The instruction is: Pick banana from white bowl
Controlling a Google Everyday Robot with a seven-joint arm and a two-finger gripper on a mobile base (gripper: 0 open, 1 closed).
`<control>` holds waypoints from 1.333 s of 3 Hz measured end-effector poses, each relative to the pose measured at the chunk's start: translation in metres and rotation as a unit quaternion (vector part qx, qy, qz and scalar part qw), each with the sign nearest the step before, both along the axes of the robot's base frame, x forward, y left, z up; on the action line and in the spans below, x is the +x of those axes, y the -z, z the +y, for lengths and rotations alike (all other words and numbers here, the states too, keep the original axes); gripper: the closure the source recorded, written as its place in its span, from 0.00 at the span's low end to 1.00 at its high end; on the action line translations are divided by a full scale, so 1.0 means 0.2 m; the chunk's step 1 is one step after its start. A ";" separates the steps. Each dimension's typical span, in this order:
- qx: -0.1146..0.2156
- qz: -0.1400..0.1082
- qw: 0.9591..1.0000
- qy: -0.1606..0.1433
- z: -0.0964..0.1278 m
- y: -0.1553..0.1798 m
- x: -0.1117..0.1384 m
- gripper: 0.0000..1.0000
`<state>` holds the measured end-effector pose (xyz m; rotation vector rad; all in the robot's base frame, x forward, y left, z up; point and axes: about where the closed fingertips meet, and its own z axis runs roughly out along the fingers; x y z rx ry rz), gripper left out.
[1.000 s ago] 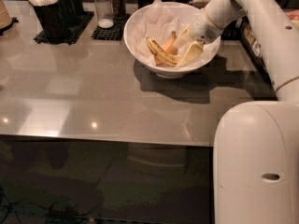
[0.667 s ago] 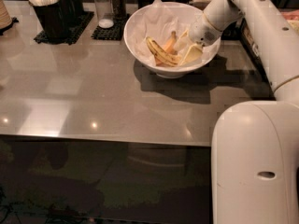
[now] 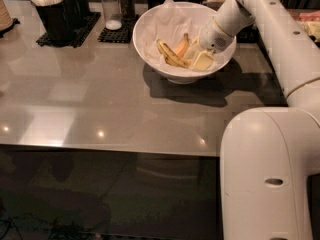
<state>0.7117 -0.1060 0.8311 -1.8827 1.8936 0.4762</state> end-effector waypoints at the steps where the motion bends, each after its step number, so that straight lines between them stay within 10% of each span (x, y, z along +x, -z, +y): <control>1: 0.000 0.000 1.000 0.000 0.00 0.00 0.00 0.60; 3: 0.000 -0.006 1.000 0.005 -0.03 -0.02 -0.01 1.00; 4: -0.007 -0.019 1.000 -0.003 -0.02 -0.08 -0.03 1.00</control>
Offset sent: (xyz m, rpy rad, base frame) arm -0.0158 -0.0149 0.0089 -0.0233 0.0317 0.0123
